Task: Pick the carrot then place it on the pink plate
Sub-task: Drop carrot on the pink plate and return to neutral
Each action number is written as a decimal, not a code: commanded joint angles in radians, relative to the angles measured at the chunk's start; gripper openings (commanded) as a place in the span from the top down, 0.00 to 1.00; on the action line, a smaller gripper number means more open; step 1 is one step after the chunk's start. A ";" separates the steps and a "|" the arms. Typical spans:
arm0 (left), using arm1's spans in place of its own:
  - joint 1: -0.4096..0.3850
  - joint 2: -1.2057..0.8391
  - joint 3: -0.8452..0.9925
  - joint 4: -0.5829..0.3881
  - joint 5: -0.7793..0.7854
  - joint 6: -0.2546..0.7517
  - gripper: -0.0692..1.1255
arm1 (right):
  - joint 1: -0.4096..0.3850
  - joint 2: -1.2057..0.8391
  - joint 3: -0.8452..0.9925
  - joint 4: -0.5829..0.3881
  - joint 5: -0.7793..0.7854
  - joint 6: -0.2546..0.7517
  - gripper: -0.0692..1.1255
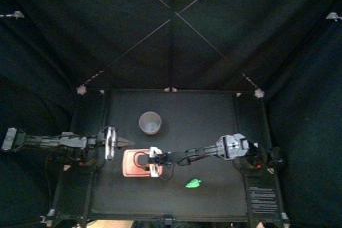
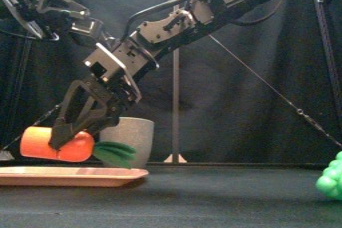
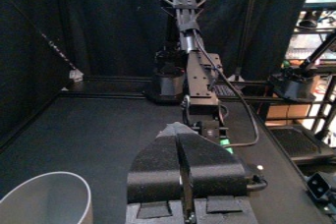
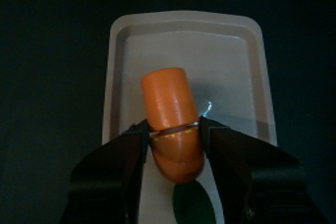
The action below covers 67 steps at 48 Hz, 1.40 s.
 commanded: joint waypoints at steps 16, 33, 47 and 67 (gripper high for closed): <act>0.002 0.000 -0.011 0.003 -0.008 0.002 0.97 | -0.003 -0.046 -0.031 -0.008 0.038 0.002 0.06; 0.002 -0.002 -0.011 0.003 -0.006 0.002 0.97 | -0.038 -0.305 0.137 -0.077 0.117 0.015 0.06; 0.003 -0.005 -0.011 0.003 -0.006 0.003 0.97 | -0.064 -0.594 0.407 -0.049 -0.077 0.015 0.06; 0.006 -0.008 -0.011 0.003 -0.006 0.003 0.97 | -0.101 -0.985 0.769 -0.025 -0.330 0.015 0.06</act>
